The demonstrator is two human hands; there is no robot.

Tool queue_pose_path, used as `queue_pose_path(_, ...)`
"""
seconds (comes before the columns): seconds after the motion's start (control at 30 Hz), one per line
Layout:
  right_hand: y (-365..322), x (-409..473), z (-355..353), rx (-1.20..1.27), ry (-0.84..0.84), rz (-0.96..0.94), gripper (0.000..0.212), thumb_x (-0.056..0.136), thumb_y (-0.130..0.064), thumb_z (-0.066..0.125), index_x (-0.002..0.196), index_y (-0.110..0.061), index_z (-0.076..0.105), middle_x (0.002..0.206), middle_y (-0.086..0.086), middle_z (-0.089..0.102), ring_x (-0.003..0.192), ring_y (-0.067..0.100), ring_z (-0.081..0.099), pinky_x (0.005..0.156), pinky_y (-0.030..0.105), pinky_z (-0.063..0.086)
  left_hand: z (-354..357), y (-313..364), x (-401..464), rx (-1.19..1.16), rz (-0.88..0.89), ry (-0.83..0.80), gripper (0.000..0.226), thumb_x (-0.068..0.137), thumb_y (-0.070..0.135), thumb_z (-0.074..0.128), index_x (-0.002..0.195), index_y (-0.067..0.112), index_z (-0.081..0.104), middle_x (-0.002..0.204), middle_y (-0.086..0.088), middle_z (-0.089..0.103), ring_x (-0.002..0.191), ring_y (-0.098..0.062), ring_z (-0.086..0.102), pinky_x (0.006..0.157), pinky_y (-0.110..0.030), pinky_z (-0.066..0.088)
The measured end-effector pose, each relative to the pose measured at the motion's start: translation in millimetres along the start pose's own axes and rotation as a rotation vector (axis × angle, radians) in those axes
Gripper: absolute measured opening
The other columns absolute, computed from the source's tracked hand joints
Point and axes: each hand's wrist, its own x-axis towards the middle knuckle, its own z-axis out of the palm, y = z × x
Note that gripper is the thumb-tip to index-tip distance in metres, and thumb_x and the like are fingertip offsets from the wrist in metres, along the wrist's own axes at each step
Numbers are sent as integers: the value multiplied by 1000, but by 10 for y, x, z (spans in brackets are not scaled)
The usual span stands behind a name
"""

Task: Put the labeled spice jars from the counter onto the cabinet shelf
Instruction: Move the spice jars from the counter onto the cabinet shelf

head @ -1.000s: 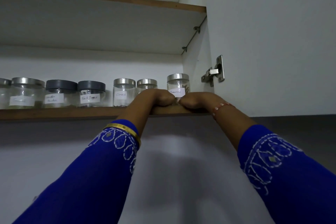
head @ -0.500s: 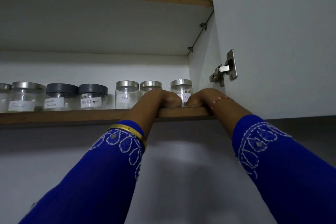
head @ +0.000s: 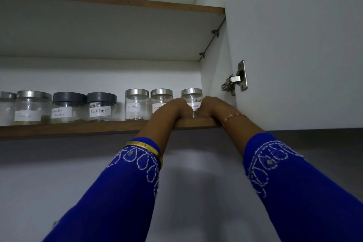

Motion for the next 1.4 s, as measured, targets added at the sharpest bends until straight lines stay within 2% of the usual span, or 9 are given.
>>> queue_pose_path(0.17,23,-256,-43,77,129,-65,34,94,-27,45,109,-1,60,116,18,62,95,25,56,70,25,34,-14,-21,-147,-37,-29,167,26,88,10,43,105,-5,57,113,-19,61,101,-30,57,74,-28,38)
queue_pose_path(0.3,30,-542,-12,-18,156,-53,47,99,-37,29,114,-2,58,121,19,60,109,32,56,79,31,36,-16,-26,-362,-91,-26,218,31,90,16,38,108,-2,56,119,-20,58,104,-29,55,80,-31,40)
queue_pose_path(0.4,9,-774,31,-109,220,-87,55,101,-40,22,110,-1,60,115,20,63,106,34,58,86,36,40,28,-48,-633,17,13,271,39,96,23,28,117,1,53,123,-20,57,111,-33,54,85,-36,41)
queue_pose_path(0.47,-11,-902,45,-201,256,-127,53,101,-39,21,113,-4,60,113,19,65,105,34,58,87,36,39,86,-65,-830,161,101,355,42,99,24,23,121,3,51,118,-20,60,108,-34,56,82,-38,42)
queue_pose_path(0.6,-50,-1107,67,-335,279,-177,41,100,-35,29,125,-11,51,117,15,61,107,33,57,89,36,40,147,-160,-1117,217,188,499,42,99,30,25,106,8,59,103,-15,67,94,-31,60,78,-35,40)
queue_pose_path(0.7,-90,-1238,105,-379,238,-172,45,100,-36,30,136,-10,38,127,14,53,116,30,49,95,38,37,158,-262,-1273,171,234,476,36,97,27,30,121,9,51,116,-13,62,106,-30,55,91,-38,37)
queue_pose_path(0.87,-258,-1487,115,-353,176,-147,53,99,-36,31,145,-9,24,147,16,33,134,33,32,109,43,27,118,-451,-1569,143,313,382,43,96,23,34,137,10,34,140,-12,43,129,-28,38,113,-41,24)
queue_pose_path(1.1,-809,-1774,170,-506,110,-224,60,99,-41,31,147,-9,18,155,16,19,143,33,16,118,48,15,-134,-961,-2100,109,313,347,42,96,20,36,135,6,37,141,-14,43,131,-29,37,112,-38,23)
queue_pose_path(1.4,-1953,-2025,420,-550,177,-416,62,98,-42,30,148,-9,15,156,15,16,145,32,12,117,48,11,-591,-2003,-2716,134,211,429,43,95,20,36,137,9,38,138,-12,48,125,-29,43,106,-36,29)
